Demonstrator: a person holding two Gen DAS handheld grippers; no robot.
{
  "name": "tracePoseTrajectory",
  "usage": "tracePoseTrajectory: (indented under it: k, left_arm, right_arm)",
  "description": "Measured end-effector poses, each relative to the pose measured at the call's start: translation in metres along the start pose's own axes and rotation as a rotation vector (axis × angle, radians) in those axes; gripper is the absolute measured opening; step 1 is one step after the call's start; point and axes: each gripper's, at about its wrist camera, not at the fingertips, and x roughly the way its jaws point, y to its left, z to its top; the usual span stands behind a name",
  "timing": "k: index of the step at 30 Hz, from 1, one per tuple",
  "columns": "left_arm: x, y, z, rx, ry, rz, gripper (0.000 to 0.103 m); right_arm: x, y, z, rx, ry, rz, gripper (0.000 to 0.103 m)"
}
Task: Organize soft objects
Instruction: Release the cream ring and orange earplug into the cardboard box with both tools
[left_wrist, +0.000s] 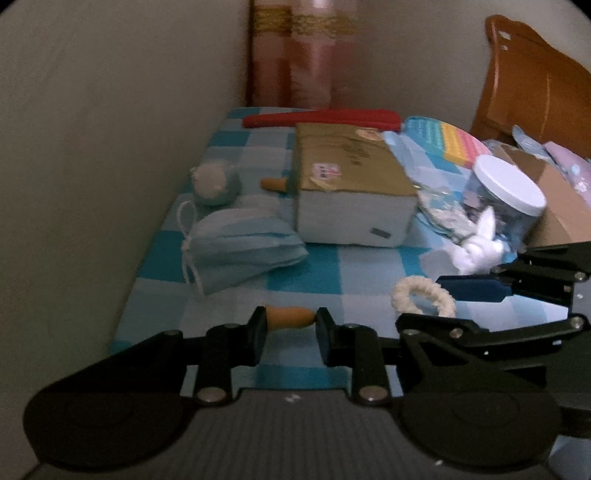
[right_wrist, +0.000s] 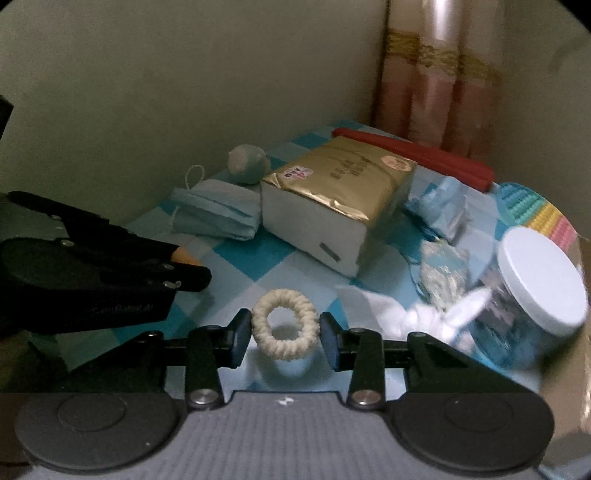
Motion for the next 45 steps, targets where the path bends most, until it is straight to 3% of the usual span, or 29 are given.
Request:
tracePoseTrajectory:
  k: [11,19,26,33,35,37,39,42,45]
  left_arm:
    - [-0.039,-0.029,-0.004,0.088,-0.006,-0.072,0.027]
    - [-0.065,-0.057,0.001,0.137,-0.041,-0.123,0.027]
    - [-0.068,-0.08,0.012,0.175,-0.044,-0.16,0.027]
    - [-0.063,-0.111,0.027,0.239,-0.041,-0.192,0.027]
    - [-0.061,-0.123,0.032,0.262,-0.042,-0.202,0.027]
    - [-0.059,-0.132,0.035,0.284,-0.045,-0.213,0.027]
    - [-0.056,-0.142,0.041,0.304,-0.047,-0.229,0.027]
    - [-0.052,-0.156,0.05,0.334,-0.05,-0.257,0.027]
    - [-0.048,-0.172,0.059,0.392,-0.052,-0.28,0.027]
  right_arm:
    - [-0.065,-0.024,-0.027,0.089,-0.036,-0.077,0.045]
    - [-0.117,-0.079,-0.039,0.136,-0.13,-0.235,0.045]
    - [-0.131,-0.131,-0.044,0.174,-0.142,-0.372,0.045]
    - [-0.118,-0.167,-0.05,0.177,-0.124,-0.445,0.046]
    - [-0.115,-0.173,-0.052,0.18,-0.114,-0.456,0.052]
    - [-0.117,-0.175,-0.056,0.187,-0.122,-0.455,0.068]
    - [-0.12,-0.177,-0.06,0.206,-0.138,-0.45,0.077]
    - [-0.125,-0.176,-0.064,0.225,-0.139,-0.432,0.079]
    - [-0.131,-0.167,-0.069,0.218,-0.147,-0.431,0.089]
